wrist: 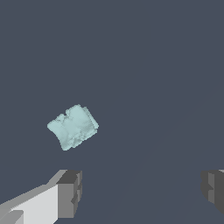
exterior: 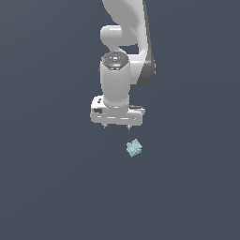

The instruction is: Pick up the object and move it to a goal position.

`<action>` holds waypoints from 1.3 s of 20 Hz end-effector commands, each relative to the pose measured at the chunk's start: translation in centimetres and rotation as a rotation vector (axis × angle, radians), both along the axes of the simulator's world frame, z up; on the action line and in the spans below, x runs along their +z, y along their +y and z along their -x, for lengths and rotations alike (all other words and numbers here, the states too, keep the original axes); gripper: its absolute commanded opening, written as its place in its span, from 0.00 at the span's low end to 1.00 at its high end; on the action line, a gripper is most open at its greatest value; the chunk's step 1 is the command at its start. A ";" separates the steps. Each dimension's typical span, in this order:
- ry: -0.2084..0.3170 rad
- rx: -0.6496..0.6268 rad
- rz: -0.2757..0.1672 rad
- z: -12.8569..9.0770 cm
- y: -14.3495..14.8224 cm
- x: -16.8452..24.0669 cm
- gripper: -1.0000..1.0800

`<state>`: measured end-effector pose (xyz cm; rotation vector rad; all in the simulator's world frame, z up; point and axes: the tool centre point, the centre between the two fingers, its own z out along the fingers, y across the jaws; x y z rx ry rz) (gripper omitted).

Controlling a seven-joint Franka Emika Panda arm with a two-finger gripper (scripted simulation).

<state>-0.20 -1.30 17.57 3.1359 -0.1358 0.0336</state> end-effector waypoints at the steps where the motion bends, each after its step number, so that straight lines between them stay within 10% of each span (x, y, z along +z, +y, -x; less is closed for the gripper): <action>1: 0.000 0.000 0.000 0.0 0.0 0.0 0.96; 26: 0.015 0.131 -0.004 -0.9 1.6 -1.7 0.96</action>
